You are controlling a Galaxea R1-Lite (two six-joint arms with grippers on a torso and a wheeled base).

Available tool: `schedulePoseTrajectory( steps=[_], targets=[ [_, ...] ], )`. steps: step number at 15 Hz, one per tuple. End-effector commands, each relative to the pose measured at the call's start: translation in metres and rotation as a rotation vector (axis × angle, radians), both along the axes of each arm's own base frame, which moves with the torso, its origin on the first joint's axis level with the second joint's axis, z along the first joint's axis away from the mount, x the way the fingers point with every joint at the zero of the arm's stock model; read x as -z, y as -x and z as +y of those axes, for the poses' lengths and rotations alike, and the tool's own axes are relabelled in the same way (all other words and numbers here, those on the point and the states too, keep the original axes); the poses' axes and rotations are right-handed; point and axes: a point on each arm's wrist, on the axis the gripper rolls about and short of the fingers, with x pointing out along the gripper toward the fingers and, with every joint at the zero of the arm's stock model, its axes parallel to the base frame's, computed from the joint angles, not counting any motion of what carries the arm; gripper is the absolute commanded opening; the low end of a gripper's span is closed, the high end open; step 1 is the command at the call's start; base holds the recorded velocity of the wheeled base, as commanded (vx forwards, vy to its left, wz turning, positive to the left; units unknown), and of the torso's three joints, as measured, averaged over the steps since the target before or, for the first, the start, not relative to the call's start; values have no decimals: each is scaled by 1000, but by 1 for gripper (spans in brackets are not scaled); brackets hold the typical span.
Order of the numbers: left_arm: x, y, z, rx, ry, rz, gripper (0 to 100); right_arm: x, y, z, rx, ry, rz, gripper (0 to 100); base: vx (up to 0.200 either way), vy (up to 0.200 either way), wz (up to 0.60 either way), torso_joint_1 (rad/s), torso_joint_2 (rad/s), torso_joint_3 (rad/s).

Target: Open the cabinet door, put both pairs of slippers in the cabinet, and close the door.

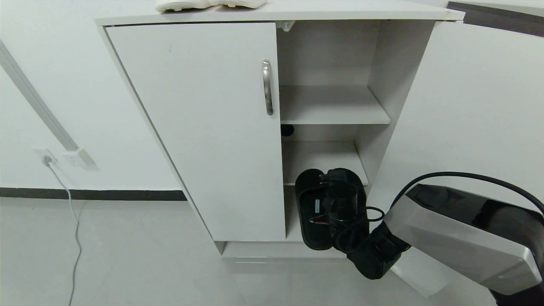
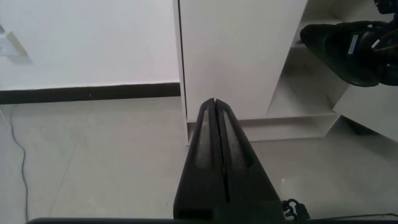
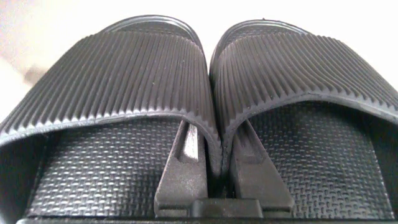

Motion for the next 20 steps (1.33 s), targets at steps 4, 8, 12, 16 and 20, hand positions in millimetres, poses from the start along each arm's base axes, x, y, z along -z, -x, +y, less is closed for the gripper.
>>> schedulePoseTrajectory(
  steps=[4, 8, 12, 16, 20],
  targets=[
    [0, 0, 0, 0, 0, 1, 0, 2, -3, -3, 5, 5, -3, 0, 200, 0, 0, 2, 1, 6],
    [0, 0, 0, -1, 0, 1, 0, 3, -10, -9, 18, -1, -8, 0, 50, 0, 0, 3, 2, 1],
    [0, 0, 0, -3, 1, 1, 0, 8, -39, -10, 25, -6, -12, 0, 0, 0, 0, 0, 0, 0],
    [0, 0, 0, -3, 1, 1, 0, 8, -61, -8, 34, 6, -9, 0, 0, 0, 0, 0, 0, 0],
    [0, 0, 0, -4, 6, 0, 0, 2, -71, -6, 18, 25, -46, 0, 0, 0, 0, 0, 0, 0]
  ],
)
